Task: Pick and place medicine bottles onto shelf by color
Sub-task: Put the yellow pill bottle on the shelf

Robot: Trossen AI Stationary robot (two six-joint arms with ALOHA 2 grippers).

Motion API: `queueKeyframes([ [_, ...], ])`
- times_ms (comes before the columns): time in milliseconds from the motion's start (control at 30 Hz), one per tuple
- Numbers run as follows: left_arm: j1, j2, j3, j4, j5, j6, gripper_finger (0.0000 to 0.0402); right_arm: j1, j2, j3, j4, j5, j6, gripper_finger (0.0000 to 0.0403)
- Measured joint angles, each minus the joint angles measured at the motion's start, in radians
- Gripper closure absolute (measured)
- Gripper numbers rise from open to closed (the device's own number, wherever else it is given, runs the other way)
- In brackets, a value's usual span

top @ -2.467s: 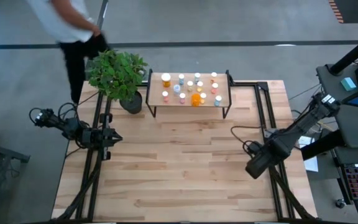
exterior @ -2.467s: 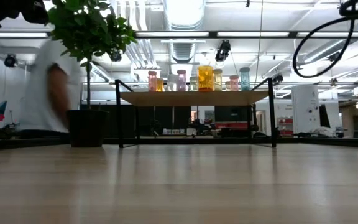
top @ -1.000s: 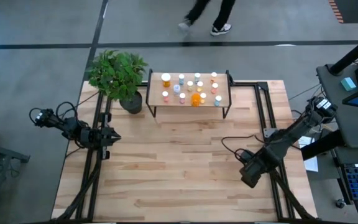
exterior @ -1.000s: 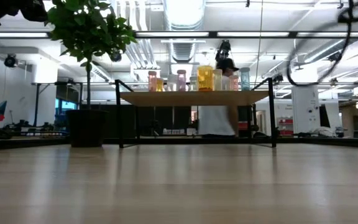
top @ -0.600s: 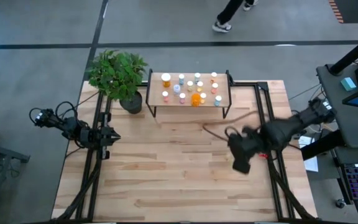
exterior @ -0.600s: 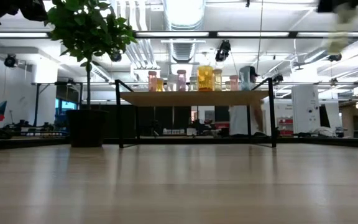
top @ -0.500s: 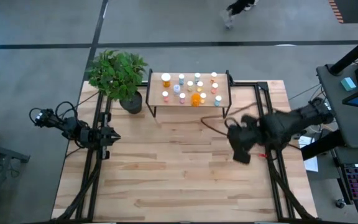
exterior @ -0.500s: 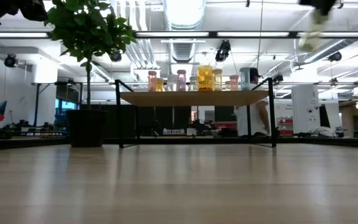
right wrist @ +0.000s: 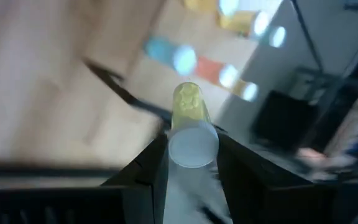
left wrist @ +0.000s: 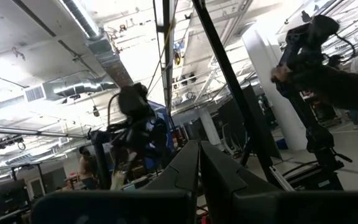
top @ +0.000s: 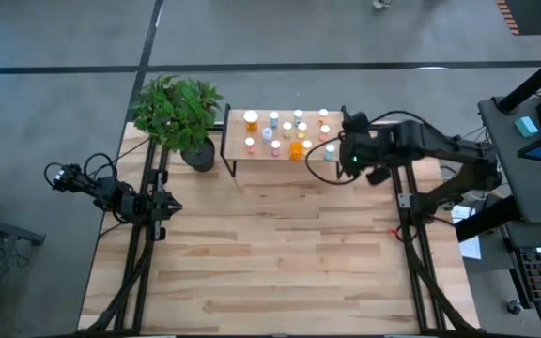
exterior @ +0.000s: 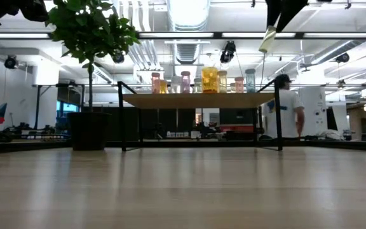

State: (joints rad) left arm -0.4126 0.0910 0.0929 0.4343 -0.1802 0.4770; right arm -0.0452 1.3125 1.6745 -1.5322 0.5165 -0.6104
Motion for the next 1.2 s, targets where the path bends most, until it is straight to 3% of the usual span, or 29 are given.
queueKeyframes([
  [167, 0.000, 0.000, 0.000, 0.000, 0.000, 0.000, 0.0402, -0.123, 0.015, 0.020, 0.003, 0.030, -0.361, 0.0293],
  [400, 0.000, 0.000, -0.001, 0.000, 0.000, 0.001, 0.0402, -0.297, 0.052, 0.022, 0.034, -0.005, -0.619, 0.0294],
  [500, 0.000, 0.000, -0.001, 0.000, 0.000, 0.001, 0.0402, -0.346, 0.066, 0.021, 0.111, -0.074, -0.701, 0.0294],
  [700, 0.000, 0.000, -0.001, 0.000, 0.000, 0.001, 0.0402, -0.395, 0.121, 0.034, 0.161, -0.157, -0.763, 0.0294],
  [1200, 0.000, 0.000, -0.001, 0.000, 0.000, 0.003, 0.0402, -0.438, 0.239, 0.026, 0.137, -0.211, -0.770, 0.0294],
])
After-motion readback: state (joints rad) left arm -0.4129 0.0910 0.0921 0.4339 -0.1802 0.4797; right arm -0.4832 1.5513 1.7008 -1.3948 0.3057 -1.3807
